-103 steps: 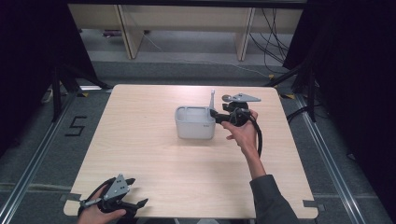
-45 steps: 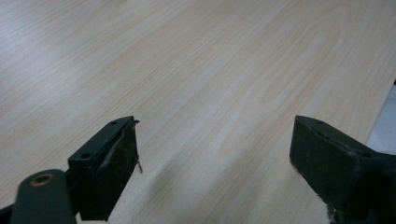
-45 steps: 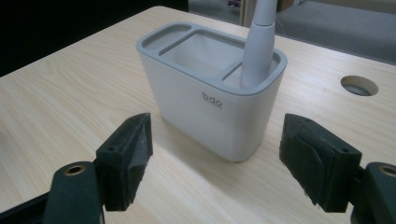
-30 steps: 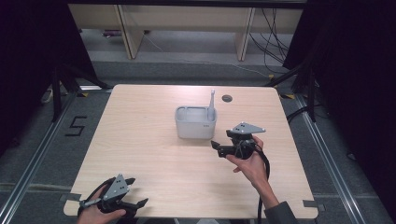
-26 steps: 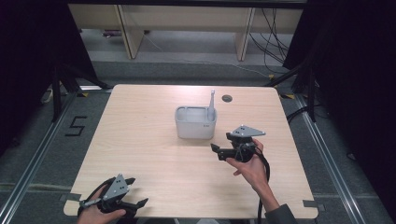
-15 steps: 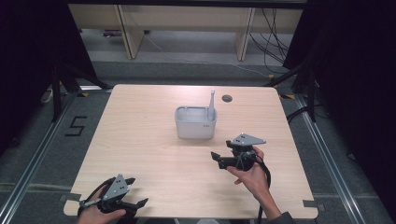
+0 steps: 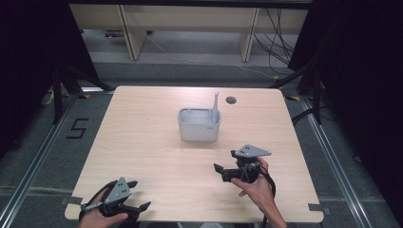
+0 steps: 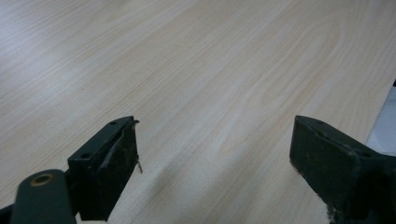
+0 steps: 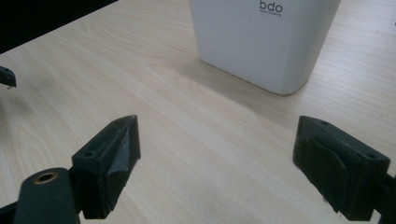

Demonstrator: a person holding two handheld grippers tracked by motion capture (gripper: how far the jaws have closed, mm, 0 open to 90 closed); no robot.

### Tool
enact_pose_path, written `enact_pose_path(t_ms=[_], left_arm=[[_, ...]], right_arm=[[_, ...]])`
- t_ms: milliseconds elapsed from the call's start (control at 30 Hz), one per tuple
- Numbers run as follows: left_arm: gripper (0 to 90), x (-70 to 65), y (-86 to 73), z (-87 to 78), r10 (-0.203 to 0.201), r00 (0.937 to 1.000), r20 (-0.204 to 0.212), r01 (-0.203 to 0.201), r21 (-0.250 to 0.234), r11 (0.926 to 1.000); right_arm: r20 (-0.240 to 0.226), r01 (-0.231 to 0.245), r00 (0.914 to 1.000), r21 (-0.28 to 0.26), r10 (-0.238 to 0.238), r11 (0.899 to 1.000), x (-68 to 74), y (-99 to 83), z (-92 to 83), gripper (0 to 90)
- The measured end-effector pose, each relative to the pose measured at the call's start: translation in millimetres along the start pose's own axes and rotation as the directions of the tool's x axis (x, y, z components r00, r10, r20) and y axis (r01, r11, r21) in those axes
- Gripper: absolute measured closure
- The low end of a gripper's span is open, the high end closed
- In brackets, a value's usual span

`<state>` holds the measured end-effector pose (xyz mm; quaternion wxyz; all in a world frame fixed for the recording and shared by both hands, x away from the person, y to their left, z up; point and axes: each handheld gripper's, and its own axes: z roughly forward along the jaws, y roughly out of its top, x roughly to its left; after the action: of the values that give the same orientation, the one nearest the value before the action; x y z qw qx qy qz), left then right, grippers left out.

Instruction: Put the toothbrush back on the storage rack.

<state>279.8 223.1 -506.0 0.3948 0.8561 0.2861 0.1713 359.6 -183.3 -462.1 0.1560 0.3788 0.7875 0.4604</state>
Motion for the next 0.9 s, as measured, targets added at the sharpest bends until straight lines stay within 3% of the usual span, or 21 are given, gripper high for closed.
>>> enact_pose_path(t_ms=[67, 133, 167, 300, 333, 367, 467, 500, 533, 600, 633, 667, 767, 833, 900], left_arm=[[14.7, -0.1, -0.2, 0.4, 0.003, 1.0000, -0.006, -0.003, -0.002, 1.0000], [14.7, -0.4, -0.3, 0.9, 0.002, 0.9999, -0.012, -0.002, -0.007, 1.0000], [14.7, -0.2, -0.1, 0.4, 0.004, 1.0000, -0.005, -0.004, -0.002, 1.0000], [14.7, -1.0, -0.3, -0.1, -0.014, 0.9999, 0.001, 0.014, -0.002, 0.9999], [14.7, -0.5, -0.2, 0.1, -0.006, 1.0000, -0.001, 0.006, -0.002, 1.0000], [14.7, -1.0, -0.3, 0.4, -0.008, 0.9999, -0.006, 0.008, -0.007, 0.9999], [14.7, -1.1, -0.2, -0.2, -0.018, 0.9998, 0.006, 0.018, -0.015, 0.9997], [14.7, -1.4, -0.4, 0.1, -0.020, 0.9998, 0.004, 0.020, -0.024, 0.9995], [14.7, -1.9, -0.3, -0.2, -0.031, 0.9995, 0.001, 0.031, -0.015, 0.9994], [14.7, -2.3, -0.6, 0.7, -0.037, 0.9992, 0.014, 0.037, -0.027, 0.9990], [14.7, -1.8, -0.6, 0.6, -0.031, 0.9995, 0.005, 0.031, -0.021, 0.9993], [14.7, -0.9, -0.2, 0.2, -0.016, 0.9999, 0.005, 0.016, -0.016, 0.9997], [14.7, -1.6, -0.3, 0.3, -0.028, 0.9996, 0.004, 0.028, -0.020, 0.9994], [14.7, -0.3, 0.0, 0.0, -0.007, 1.0000, -0.002, 0.007, -0.018, 0.9998], [14.7, -1.8, 0.2, -0.5, -0.020, 0.9998, 0.004, 0.020, -0.013, 0.9997]], right_arm=[[-0.017, -0.025, 0.9995, 0.001, 0.025, 1.000, 3.1, -3.1, -0.4, 15.8], [-0.008, 0.008, 0.9999, -0.003, -0.008, 1.000, 1.8, -4.5, -0.9, 15.8], [-0.026, -0.002, 0.9997, -0.001, 0.002, 1.000, 3.1, -6.5, -0.9, 15.8], [-0.015, -0.029, 0.9995, 0.020, 0.029, 0.999, 7.4, -9.6, -4.1, 15.8], [-0.034, 0.000, 0.9994, 0.003, 0.000, 1.000, 5.8, -10.6, -2.6, 15.9], [-0.026, -0.020, 0.9995, 0.010, 0.021, 1.000, 8.0, -12.2, -4.1, 15.9], [-0.035, -0.016, 0.9993, 0.019, 0.016, 1.000, 9.9, -15.6, -5.3, 15.9], [-0.030, -0.048, 0.9984, 0.023, 0.049, 0.999, 13.3, -17.4, -6.3, 15.9], [-0.020, -0.003, 0.9998, 0.027, 0.003, 1.000, 10.6, -18.0, -7.4, 15.9], [-0.029, -0.016, 0.9994, 0.036, 0.017, 0.999, 12.3, -20.3, -8.1, 15.9], [-0.042, -0.024, 0.9988, 0.034, 0.025, 0.999, 13.0, -22.0, -7.4, 15.9], [-0.025, -0.014, 0.9996, 0.040, 0.015, 0.999, 13.2, -22.4, -9.1, 15.9], [-0.035, -0.027, 0.9990, 0.052, 0.029, 0.998, 14.9, -25.4, -10.9, 15.9], [-0.037, -0.042, 0.9984, 0.050, 0.044, 0.998, 17.0, -28.3, -11.4, 15.9], [-0.034, -0.049, 0.9981, 0.055, 0.051, 0.997, 18.5, -30.9, -12.1, 15.9]])
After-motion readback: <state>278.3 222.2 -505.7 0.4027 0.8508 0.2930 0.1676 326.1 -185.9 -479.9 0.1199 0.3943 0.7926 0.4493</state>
